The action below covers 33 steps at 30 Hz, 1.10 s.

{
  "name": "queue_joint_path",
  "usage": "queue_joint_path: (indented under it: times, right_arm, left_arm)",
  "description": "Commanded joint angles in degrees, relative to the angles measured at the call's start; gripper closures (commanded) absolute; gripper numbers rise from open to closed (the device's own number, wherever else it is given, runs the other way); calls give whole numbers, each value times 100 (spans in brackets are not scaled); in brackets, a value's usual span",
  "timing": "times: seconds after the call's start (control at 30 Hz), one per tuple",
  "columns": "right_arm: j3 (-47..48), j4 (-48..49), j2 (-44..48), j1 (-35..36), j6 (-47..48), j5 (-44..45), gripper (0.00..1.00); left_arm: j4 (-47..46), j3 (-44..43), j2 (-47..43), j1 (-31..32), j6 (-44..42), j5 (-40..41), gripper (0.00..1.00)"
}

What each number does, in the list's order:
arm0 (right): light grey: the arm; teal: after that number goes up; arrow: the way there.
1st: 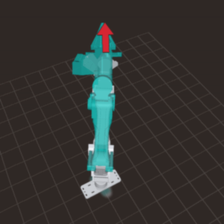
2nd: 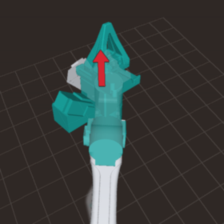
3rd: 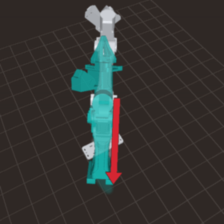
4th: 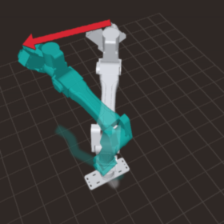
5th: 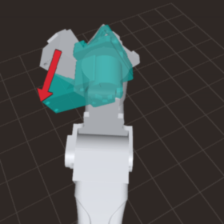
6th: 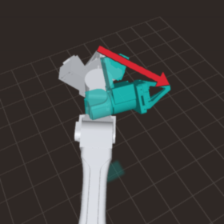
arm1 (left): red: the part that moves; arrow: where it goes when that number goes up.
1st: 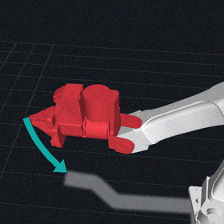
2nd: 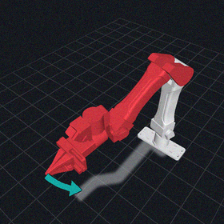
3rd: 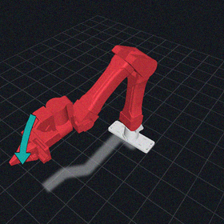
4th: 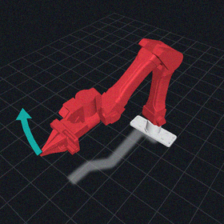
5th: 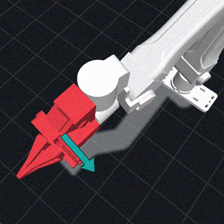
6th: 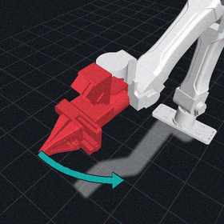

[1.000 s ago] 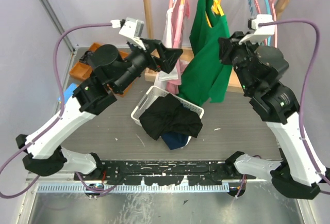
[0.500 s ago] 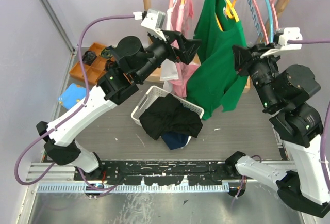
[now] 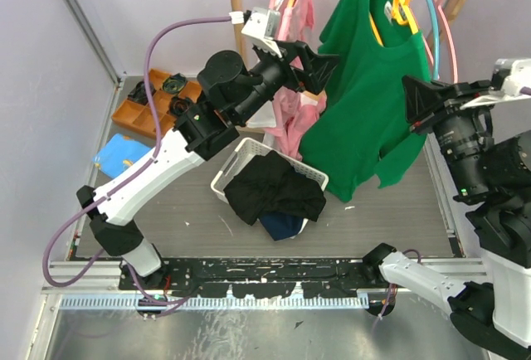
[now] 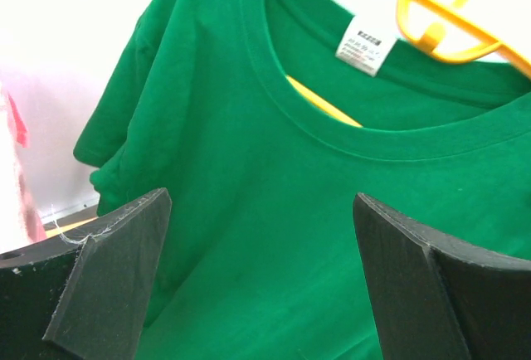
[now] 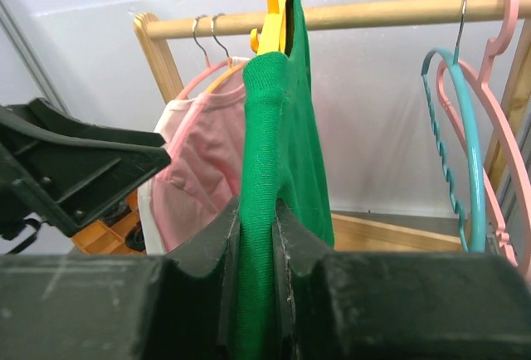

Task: Remove the t-shirt from the hanger

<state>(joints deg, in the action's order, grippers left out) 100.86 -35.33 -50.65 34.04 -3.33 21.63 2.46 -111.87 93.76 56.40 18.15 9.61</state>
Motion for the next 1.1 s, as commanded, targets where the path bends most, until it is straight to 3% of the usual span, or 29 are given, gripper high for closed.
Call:
queue_joint_path:
  times: [0.0,0.3,0.9,1.07]
  right_arm:
    - [497,383,-23,-12,153,-280,99]
    - [252,-80,11,-12,-178,-732,99]
    - [-77,-256,228,-12,-411,-853,99]
    - [-90,-296,320,-12,-374,-853,99]
  left_arm:
    - [-257,-346,154,-11,64,-37,1]
    - [-472,-699,525,-11,22,82,1]
    - [-526,-1269,1374,-11,-236,1236,12]
    - [-551,-1286,1465,-14,-412,1602,20]
